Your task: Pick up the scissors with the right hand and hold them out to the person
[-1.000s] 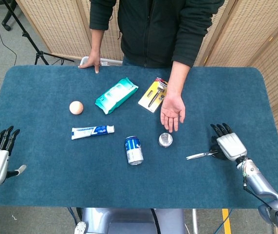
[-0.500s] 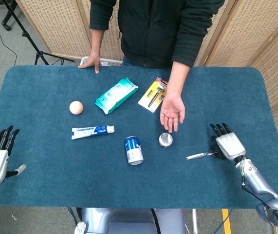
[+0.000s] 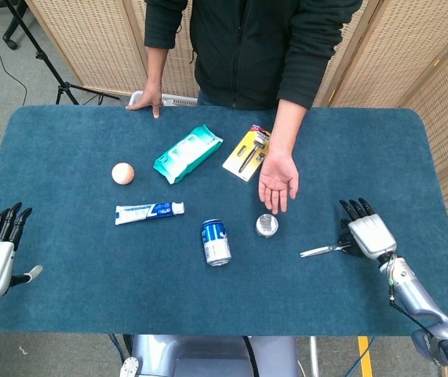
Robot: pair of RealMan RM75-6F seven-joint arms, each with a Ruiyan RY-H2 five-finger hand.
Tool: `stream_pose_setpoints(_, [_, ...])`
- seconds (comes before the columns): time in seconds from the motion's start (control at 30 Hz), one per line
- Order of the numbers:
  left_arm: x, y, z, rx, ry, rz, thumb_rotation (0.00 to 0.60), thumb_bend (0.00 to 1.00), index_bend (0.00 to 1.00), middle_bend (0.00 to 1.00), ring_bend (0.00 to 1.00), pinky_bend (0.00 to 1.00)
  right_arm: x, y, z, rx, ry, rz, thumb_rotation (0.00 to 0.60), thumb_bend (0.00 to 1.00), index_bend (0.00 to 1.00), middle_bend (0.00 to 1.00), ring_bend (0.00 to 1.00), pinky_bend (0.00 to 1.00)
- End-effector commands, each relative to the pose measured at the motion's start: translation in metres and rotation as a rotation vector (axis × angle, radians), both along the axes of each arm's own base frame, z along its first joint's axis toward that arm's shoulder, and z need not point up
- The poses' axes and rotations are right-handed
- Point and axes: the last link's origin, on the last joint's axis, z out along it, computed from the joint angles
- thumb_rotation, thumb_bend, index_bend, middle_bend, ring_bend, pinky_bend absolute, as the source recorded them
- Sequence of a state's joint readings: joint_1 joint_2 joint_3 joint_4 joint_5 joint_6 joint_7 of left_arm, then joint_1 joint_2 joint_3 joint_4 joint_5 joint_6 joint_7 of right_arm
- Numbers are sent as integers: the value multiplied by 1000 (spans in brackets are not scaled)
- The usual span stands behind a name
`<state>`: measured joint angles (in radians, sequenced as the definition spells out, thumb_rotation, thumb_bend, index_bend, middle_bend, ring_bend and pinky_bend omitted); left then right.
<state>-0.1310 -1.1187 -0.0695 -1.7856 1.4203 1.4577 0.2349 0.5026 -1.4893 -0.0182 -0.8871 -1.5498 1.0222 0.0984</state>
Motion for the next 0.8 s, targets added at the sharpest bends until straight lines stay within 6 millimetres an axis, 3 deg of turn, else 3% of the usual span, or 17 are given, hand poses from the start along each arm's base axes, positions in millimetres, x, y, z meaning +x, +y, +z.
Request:
stream_pose_setpoints(0.03, [0,0,0,0,-1,1,600,0,0,0,0,0,0,0,0,1,0,-3,600,208,539,49,0,0])
stream_pose_setpoints(0.63, [0,0,-1,-4,2,1,600,0,0,0,0,0,-2,-1,-1,-2,4,-7,600,208,592,50,0,0])
stream_pose_setpoints(0.8, [0,0,-1,-3,1,1,600,0,0,0,0,0,-1,-2,-2,-1,18,-9,600,261,585,50,0,0])
